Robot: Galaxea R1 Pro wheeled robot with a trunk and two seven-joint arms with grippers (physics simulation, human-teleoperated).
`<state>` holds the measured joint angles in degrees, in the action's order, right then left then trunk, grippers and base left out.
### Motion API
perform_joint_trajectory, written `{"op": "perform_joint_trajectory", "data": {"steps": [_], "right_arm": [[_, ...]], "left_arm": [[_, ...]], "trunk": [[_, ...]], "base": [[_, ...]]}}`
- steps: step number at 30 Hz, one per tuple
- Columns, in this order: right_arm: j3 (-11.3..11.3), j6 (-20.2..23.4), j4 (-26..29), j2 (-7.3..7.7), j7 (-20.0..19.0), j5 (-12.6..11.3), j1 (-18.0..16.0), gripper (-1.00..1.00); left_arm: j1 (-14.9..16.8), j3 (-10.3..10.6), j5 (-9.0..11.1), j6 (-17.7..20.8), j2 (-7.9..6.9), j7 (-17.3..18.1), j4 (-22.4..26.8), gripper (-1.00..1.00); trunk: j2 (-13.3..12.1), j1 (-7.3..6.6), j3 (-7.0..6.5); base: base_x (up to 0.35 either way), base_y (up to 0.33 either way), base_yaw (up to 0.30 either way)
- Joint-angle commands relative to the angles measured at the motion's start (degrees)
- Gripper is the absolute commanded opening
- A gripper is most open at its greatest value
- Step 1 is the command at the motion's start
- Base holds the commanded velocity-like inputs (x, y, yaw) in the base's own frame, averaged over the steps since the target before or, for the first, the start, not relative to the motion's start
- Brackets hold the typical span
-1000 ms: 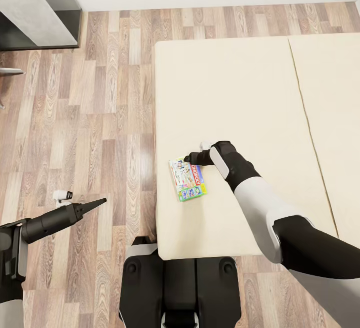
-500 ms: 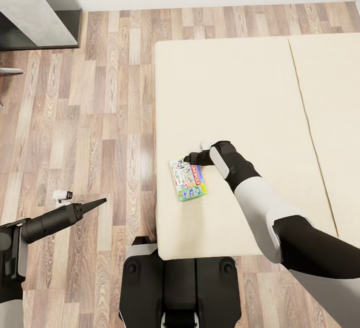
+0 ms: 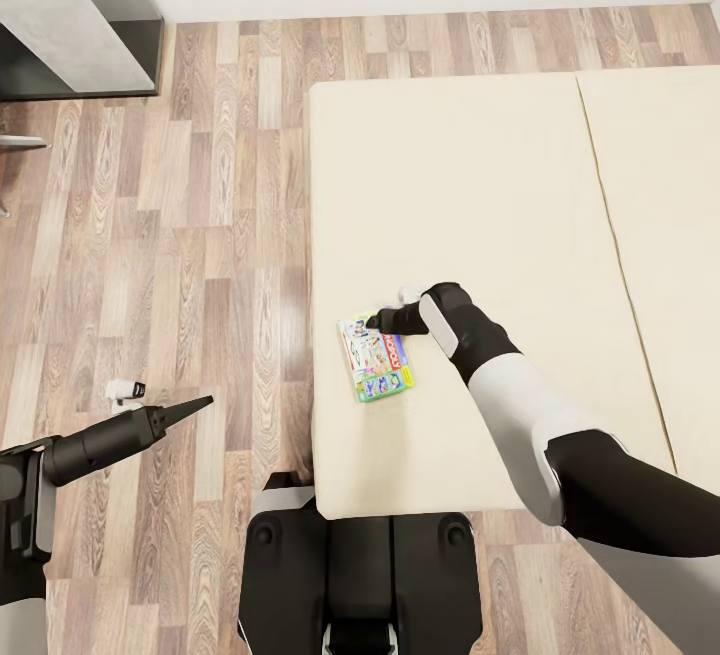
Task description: Put all the toys in the child's room - the three board games (two on the bed and one on the table), the two jigsaw puzzles on the table, and the tennis ball on the table - inside the toy box on the table in the child's room.
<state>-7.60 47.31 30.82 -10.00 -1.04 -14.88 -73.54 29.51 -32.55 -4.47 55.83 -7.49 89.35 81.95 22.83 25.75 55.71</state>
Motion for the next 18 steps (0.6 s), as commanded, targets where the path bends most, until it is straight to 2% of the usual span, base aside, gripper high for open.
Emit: {"op": "perform_joint_trajectory", "data": {"steps": [1, 13, 17, 18], "right_arm": [[-0.05, 0.24, -0.56, 0.00, -0.28, 0.11, -0.02, 1.00], [-0.04, -0.19, -4.32, 0.00, -1.07, -0.08, -0.01, 1.00], [-0.04, -0.20, -4.40, 0.00, -1.12, -1.12, -0.02, 1.00], [-0.04, -0.20, -4.42, 0.00, -1.13, -2.02, -0.02, 1.00]], "left_arm": [[0.03, -0.06, -0.48, 0.60, 0.01, 0.46, 0.05, 1.00], [0.03, -0.06, -0.48, 0.60, -0.04, 0.48, 0.05, 1.00], [0.03, -0.06, -0.46, 0.60, -0.05, 0.53, 0.05, 1.00], [0.03, -0.06, -0.47, 0.60, -0.06, 0.54, 0.05, 1.00]], "trunk": [[0.09, 0.03, 0.06], [0.09, 0.03, 0.06], [0.09, 0.03, 0.06], [0.09, 0.03, 0.06]], "base": [[0.000, 0.000, 0.000], [0.000, 0.000, 0.000], [0.000, 0.000, 0.000], [0.000, 0.000, 0.000]]}}
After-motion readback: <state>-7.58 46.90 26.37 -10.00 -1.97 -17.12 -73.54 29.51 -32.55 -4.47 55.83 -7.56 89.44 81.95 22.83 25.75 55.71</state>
